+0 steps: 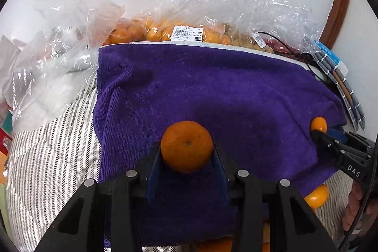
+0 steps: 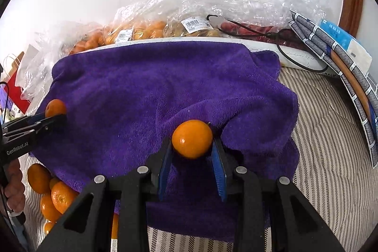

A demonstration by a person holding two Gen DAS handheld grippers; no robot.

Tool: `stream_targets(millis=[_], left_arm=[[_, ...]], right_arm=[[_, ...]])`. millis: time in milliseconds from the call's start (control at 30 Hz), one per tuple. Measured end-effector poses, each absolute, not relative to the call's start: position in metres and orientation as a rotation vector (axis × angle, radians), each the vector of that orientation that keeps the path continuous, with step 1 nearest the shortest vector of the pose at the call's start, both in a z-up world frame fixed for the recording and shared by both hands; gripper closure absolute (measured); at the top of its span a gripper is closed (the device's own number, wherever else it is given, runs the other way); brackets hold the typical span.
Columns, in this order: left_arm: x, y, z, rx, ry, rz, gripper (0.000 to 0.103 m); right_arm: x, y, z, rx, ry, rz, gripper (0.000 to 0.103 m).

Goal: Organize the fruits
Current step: 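Carry both oranges over the purple towel and open both tools to release them, then move both tools back toward the loose fruit beside the towel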

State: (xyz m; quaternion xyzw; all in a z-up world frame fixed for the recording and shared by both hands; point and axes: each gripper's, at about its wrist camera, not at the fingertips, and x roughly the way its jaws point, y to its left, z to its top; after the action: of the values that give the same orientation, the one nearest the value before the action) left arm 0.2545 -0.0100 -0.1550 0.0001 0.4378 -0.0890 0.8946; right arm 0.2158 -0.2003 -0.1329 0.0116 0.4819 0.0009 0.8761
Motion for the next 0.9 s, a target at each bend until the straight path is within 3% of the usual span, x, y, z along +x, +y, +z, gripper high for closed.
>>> stream_targets(millis=[133, 267, 633, 767, 900], left_arm=[[0.254, -0.012, -0.156, 0.018, 0.907, -0.187, 0.063], [0.254, -0.007, -0.152, -0.026, 0.901, -0.199, 0.051], [0.235, 0.006, -0.112, -0.028, 0.849, -0.16, 0.048], [0.212, 0.019, -0.093, -0.003, 0.824, -0.147, 0.041], [0.184, 0.038, -0.09, -0.01, 0.831, -0.144, 0.04]], right_arm=[[0.215, -0.2, -0.133, 0.031, 1.006, 0.01, 0.065], [0.212, -0.201, -0.131, 0.041, 0.997, 0.011, 0.055], [0.191, -0.193, -0.1, 0.013, 0.932, -0.007, 0.055], [0.162, -0.178, -0.081, -0.002, 0.901, 0.047, 0.055], [0.138, -0.169, -0.085, 0.017, 0.928, 0.089, 0.055]])
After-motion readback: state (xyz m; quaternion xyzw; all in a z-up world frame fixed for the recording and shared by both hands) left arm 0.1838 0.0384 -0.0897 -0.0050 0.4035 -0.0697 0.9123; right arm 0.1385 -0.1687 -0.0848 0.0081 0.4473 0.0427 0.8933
